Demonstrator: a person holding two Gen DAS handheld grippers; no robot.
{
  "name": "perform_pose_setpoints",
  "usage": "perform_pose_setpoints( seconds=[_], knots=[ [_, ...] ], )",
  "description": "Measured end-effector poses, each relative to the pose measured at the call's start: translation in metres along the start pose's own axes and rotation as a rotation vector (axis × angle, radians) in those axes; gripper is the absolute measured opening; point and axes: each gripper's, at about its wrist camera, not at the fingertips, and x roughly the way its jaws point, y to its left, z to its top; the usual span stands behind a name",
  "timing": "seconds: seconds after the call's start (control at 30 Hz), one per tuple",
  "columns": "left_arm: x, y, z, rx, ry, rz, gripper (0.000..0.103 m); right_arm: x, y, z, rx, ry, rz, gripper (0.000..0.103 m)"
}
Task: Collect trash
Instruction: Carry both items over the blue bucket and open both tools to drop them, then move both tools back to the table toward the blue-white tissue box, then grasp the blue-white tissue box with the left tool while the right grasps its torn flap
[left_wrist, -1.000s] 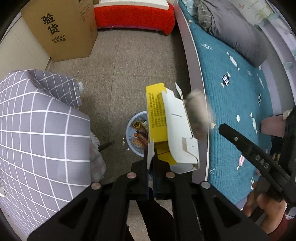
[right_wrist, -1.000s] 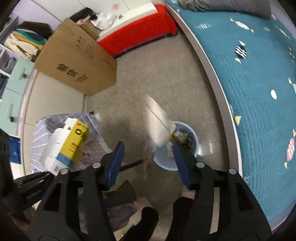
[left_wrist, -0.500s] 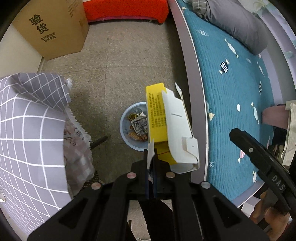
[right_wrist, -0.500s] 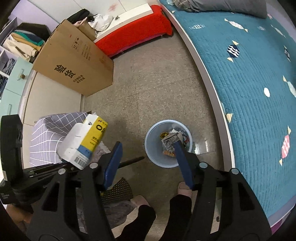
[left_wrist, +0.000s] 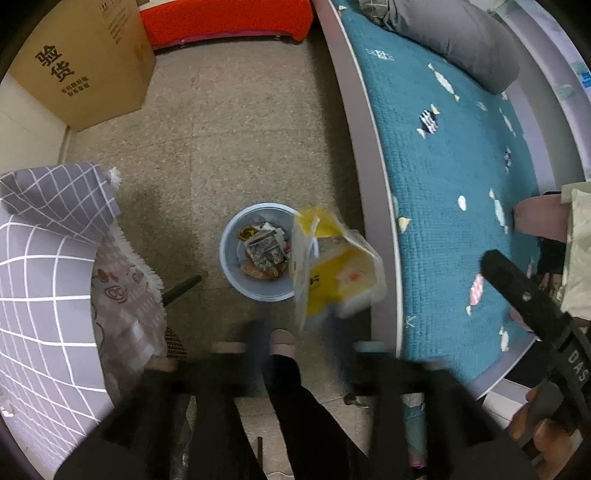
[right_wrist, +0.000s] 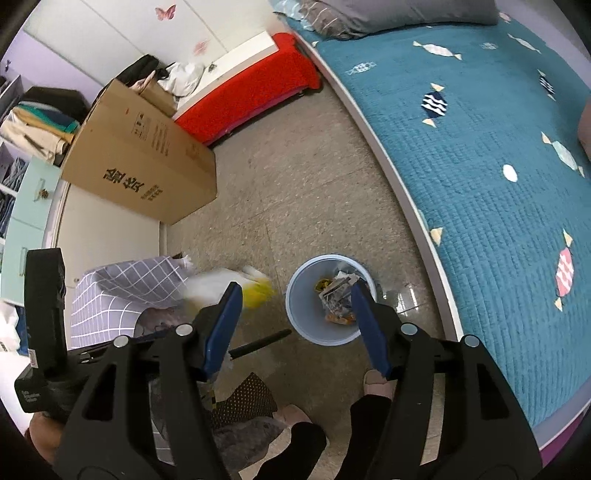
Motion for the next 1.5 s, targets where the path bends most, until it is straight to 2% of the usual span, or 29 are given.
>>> perform_pose_setpoints(
  seconds=[0.17,0.33,0.6,0.83,0.93,1.07,1.23,1.33,1.5],
  knots=[
    [-0.005,0.005,-0.007,-0.020,-0.011,0.014,0.061,-0.004,-0.003,-0.005,0.005,0.003,-0.006,0.061],
    [-0.019,0.018,-0.019,-0.059,-0.038,0.026,0.063,-0.005,0.011,-0.014,-0.019,0.013,0.009,0.061],
    [-0.064,0.068,-0.047,-0.153,-0.137,0.031,0.065,-0.008,0.072,-0.038,-0.116,0.022,0.065,0.061],
    [-0.124,0.156,-0.096,-0.291,-0.310,0.052,0.065,-0.003,0.166,-0.074,-0.241,0.039,0.139,0.061],
    [-0.153,0.213,-0.130,-0.387,-0.400,0.090,0.065,0.004,0.221,-0.098,-0.313,0.057,0.180,0.061],
    [-0.175,0.289,-0.178,-0.532,-0.462,0.116,0.065,0.023,0.294,-0.135,-0.389,0.096,0.226,0.061],
    [-0.183,0.374,-0.237,-0.673,-0.473,0.139,0.065,0.048,0.373,-0.188,-0.476,0.152,0.272,0.061],
    [-0.182,0.417,-0.263,-0.715,-0.465,0.136,0.065,0.067,0.416,-0.221,-0.513,0.198,0.298,0.061],
    [-0.166,0.466,-0.282,-0.730,-0.424,0.083,0.065,0.099,0.464,-0.268,-0.502,0.285,0.305,0.061]
  ],
)
